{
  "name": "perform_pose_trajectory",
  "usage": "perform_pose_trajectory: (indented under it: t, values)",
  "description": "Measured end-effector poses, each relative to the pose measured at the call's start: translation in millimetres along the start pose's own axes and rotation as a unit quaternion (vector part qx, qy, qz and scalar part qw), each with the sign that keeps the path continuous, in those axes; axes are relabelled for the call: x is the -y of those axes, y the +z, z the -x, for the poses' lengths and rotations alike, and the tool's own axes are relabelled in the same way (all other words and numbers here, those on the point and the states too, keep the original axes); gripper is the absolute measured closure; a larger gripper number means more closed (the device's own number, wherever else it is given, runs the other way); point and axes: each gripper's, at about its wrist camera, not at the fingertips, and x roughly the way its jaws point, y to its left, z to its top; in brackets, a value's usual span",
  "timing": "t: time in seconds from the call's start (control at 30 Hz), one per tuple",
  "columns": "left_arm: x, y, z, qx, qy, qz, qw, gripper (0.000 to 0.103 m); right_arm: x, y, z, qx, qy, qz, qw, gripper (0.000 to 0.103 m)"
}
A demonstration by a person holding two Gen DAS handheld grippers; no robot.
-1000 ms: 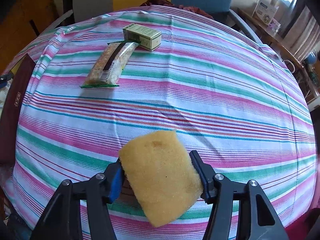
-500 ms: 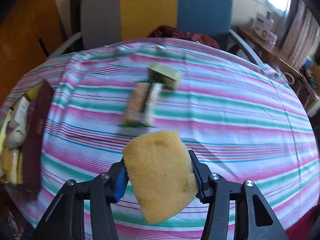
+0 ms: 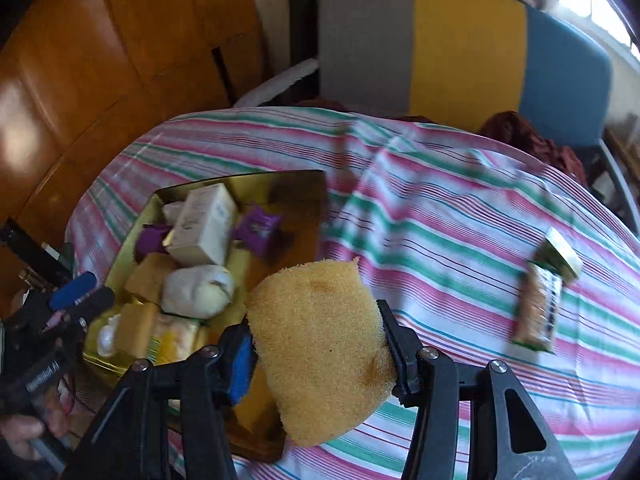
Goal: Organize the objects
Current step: 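Carry the yellow sponge into the tray and release it with the right gripper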
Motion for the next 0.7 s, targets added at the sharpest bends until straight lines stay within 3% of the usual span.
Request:
perform_pose_trajectory:
  t: [0.3,0.47,0.53,0.7]
  values:
    - [-23.7,-11.9,-1.3,-0.009,0.005,0.031,0.9995,0.05,-38.0,34.3,-58.2,-0.041,-0.029,0.0,0.999,0.046]
    - [-35.4,-19.4,-1.0,-0.014,0.011,0.044,0.9989,0.05,-39.8,41.4,-91.2,-0.065,-0.034,-0.023,0.997,0.032]
    - [-39.2,-21.8,-0.4,-0.015,0.014,0.049,0.9986,0.05,-40.3,40.5,-93.1,-0.061,-0.034,-0.028,0.997,0.03]
    - [-42.1,-23.2,2.6,-0.011,0.02,0.055,0.9982,0.05,-39.6,34.7,-88.1,-0.052,-0.024,-0.032,0.998,0.01]
